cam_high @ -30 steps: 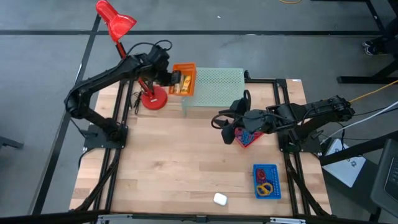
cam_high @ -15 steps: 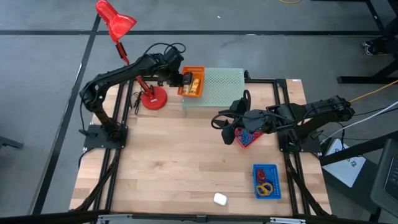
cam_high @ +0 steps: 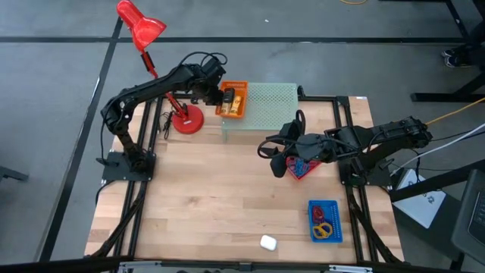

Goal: Pick & Place Office Desk Supplies
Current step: Put the orange plastic tray on the shelf

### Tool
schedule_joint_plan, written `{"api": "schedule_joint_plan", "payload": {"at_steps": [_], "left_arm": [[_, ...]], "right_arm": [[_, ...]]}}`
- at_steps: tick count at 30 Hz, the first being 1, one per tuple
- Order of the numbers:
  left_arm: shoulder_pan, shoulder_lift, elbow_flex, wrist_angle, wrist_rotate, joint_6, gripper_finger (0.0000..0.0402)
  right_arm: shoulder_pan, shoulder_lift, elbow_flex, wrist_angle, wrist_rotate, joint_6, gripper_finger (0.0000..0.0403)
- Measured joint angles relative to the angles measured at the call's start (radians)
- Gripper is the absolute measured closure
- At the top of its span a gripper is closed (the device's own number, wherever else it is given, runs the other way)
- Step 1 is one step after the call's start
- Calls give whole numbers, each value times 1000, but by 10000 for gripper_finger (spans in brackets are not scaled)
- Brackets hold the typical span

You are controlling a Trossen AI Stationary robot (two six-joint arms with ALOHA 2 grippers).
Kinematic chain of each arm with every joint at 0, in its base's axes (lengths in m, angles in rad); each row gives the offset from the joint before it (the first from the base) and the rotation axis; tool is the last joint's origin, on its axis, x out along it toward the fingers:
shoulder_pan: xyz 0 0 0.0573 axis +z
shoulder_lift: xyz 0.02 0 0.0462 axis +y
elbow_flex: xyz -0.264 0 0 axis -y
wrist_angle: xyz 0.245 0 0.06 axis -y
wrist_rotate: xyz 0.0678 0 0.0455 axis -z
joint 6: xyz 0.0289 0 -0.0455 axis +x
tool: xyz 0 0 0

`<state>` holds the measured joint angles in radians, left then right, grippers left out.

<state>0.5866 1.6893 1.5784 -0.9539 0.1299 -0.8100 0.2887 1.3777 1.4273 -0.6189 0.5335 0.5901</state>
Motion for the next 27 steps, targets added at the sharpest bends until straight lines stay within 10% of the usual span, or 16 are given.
{"api": "schedule_joint_plan", "payload": {"at_steps": [27], "left_arm": [[12, 0, 0, 27, 1, -24, 398]], "right_arm": [[0, 0, 0, 2, -3, -3, 186]]}}
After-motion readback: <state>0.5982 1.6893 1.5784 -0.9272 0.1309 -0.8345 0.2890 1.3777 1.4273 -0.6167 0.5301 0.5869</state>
